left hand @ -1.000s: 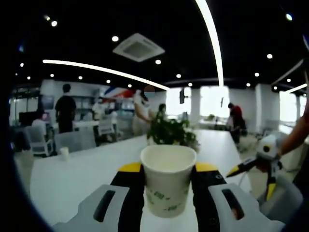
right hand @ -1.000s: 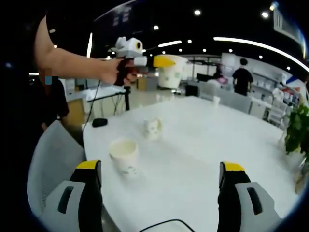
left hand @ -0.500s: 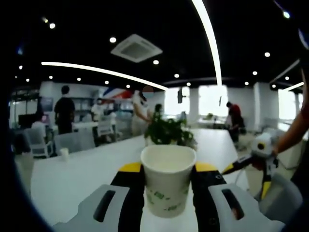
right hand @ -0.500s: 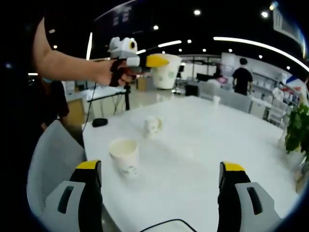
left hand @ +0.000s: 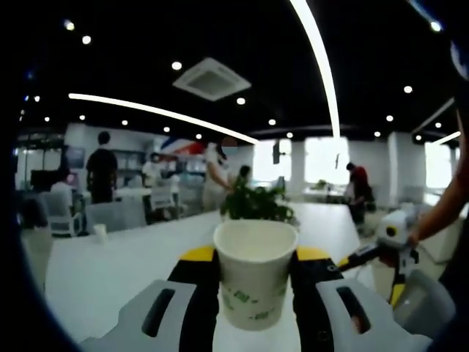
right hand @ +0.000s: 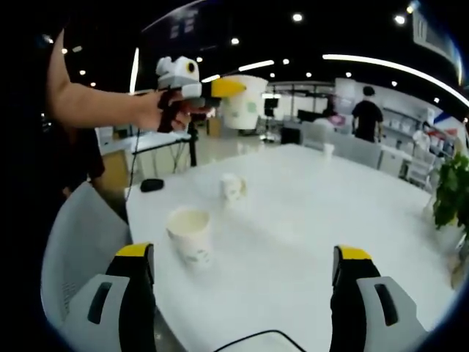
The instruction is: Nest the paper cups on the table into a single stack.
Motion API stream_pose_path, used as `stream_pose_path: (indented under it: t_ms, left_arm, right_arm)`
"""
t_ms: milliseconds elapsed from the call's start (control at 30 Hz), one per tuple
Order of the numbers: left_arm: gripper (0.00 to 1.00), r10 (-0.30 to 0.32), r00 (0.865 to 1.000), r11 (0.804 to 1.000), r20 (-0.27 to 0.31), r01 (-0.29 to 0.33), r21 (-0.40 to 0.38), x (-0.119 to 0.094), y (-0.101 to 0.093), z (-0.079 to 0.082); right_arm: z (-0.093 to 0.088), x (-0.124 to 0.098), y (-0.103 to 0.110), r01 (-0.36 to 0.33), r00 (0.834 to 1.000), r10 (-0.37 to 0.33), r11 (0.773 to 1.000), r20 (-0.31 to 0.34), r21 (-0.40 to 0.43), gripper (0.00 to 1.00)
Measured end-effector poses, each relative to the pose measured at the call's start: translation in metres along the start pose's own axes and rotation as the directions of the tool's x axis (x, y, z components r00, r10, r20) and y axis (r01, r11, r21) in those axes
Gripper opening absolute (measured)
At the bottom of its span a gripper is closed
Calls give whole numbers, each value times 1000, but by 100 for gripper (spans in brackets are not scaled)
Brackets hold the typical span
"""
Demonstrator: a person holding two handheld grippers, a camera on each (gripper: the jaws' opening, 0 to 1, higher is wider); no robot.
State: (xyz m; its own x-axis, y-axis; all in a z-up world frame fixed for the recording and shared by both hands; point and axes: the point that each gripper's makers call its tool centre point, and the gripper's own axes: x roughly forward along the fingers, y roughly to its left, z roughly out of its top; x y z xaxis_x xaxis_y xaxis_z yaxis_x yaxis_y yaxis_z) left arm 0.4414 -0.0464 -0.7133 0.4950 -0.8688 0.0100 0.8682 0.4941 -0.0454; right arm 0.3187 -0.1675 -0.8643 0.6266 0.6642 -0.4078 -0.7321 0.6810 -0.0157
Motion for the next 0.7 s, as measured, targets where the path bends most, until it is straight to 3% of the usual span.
stream_pose_path:
  t_ms: [700]
  left_arm:
    - [36, -9, 1000, 1000, 28, 10, -24, -14, -27, -9]
  right_arm:
    - [-6, 1, 7, -3, 1000, 3, 1000, 0, 10, 100]
